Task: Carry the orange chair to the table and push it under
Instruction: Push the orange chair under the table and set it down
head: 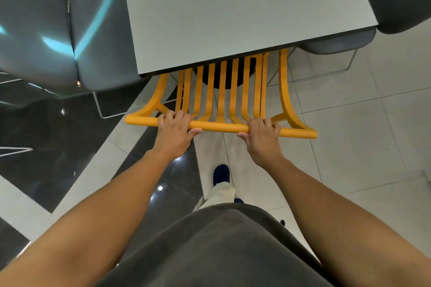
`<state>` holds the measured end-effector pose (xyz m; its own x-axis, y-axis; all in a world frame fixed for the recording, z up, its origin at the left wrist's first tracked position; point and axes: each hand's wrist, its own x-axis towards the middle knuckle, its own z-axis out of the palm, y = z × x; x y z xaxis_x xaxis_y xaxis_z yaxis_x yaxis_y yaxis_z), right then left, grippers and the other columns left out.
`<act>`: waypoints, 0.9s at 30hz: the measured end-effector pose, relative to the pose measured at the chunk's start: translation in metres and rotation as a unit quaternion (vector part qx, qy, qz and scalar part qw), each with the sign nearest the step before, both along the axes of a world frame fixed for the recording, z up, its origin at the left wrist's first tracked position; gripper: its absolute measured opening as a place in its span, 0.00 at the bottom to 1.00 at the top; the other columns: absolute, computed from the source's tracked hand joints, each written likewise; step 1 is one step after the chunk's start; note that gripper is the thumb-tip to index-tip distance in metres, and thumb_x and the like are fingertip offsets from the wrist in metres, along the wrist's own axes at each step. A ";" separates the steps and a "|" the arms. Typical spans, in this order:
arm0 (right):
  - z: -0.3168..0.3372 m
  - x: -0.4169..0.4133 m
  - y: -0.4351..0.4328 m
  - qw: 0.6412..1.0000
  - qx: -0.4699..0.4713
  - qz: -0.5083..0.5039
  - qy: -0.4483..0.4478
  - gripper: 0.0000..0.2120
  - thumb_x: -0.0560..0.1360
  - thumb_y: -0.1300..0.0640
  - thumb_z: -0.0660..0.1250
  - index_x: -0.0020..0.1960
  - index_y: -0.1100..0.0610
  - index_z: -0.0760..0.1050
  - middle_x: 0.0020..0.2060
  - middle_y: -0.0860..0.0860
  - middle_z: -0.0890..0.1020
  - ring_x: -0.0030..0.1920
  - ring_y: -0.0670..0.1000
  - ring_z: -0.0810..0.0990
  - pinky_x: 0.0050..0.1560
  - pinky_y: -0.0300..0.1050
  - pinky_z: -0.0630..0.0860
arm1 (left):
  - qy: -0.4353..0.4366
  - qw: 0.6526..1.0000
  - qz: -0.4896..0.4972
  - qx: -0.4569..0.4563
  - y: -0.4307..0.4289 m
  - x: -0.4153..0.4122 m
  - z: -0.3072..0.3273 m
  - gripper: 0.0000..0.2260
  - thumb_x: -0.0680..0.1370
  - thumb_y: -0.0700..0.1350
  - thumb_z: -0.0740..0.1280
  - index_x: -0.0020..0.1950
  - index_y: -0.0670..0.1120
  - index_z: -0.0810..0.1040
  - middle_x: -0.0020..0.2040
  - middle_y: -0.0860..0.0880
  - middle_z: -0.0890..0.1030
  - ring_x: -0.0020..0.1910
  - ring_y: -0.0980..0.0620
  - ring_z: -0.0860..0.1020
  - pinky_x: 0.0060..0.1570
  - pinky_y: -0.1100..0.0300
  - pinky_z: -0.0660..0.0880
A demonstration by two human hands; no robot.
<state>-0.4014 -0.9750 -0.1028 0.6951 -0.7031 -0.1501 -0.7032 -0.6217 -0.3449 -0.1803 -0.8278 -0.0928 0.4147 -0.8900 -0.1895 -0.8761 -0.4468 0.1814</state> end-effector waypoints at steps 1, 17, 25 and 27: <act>0.000 0.000 0.001 1.000 0.000 0.002 -0.004 0.17 0.78 0.42 0.57 0.51 0.55 0.71 0.46 0.53 0.76 0.50 0.56 0.70 0.58 0.60 0.62 | -0.003 1.000 0.001 0.004 0.001 0.000 0.000 0.21 0.78 0.62 0.55 0.56 0.46 0.74 0.52 0.46 0.76 0.52 0.43 0.71 0.55 0.42 0.66; 0.003 -0.046 -0.046 0.998 -0.008 0.055 0.029 0.19 0.78 0.41 0.55 0.54 0.55 0.73 0.49 0.54 0.77 0.52 0.57 0.70 0.59 0.60 0.62 | -0.054 0.998 0.037 0.014 -0.027 -0.066 0.001 0.23 0.79 0.63 0.51 0.52 0.45 0.73 0.49 0.44 0.76 0.49 0.42 0.72 0.54 0.42 0.67; 0.011 -0.101 -0.116 0.991 -0.005 0.132 0.017 0.17 0.78 0.43 0.54 0.59 0.51 0.73 0.47 0.53 0.75 0.51 0.56 0.69 0.58 0.60 0.62 | -0.051 0.993 0.103 -0.002 -0.075 -0.144 0.000 0.23 0.78 0.63 0.50 0.52 0.47 0.73 0.48 0.45 0.76 0.48 0.43 0.71 0.54 0.43 0.66; 0.012 -0.115 -0.137 0.988 -0.009 0.151 0.025 0.19 0.78 0.42 0.52 0.60 0.51 0.73 0.47 0.53 0.75 0.51 0.56 0.68 0.58 0.60 0.61 | -0.054 0.991 0.122 0.001 -0.090 -0.164 0.000 0.23 0.78 0.63 0.50 0.52 0.47 0.74 0.48 0.45 0.76 0.48 0.43 0.71 0.54 0.42 0.66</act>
